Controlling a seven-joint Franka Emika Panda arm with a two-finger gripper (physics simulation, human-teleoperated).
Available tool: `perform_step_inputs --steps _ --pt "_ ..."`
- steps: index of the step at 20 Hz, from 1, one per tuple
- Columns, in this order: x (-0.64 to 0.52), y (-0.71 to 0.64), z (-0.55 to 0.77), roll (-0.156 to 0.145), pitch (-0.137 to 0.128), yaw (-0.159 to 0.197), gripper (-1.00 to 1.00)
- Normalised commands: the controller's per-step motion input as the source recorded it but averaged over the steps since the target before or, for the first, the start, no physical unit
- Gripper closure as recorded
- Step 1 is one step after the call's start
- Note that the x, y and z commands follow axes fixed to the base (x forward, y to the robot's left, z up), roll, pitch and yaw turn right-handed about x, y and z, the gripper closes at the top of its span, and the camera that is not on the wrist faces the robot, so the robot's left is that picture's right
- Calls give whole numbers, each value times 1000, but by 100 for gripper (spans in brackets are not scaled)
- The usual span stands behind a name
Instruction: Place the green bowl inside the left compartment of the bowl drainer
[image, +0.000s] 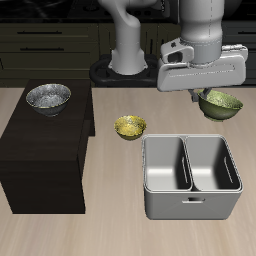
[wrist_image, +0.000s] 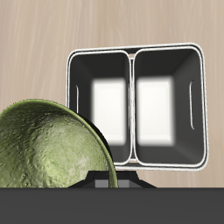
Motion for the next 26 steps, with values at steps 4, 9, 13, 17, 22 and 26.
perform_step_inputs --steps 4,9,13,17,22,26 --pt "40 -75 -148 -4 7 14 100" --pt "52 -61 -138 -8 18 -13 100" --pt "95 -68 -339 -11 41 4 100" --pt "90 -4 -351 -9 44 12 100" --pt "48 40 -241 15 30 14 100" --pt "24 -16 -98 4 10 9 100"
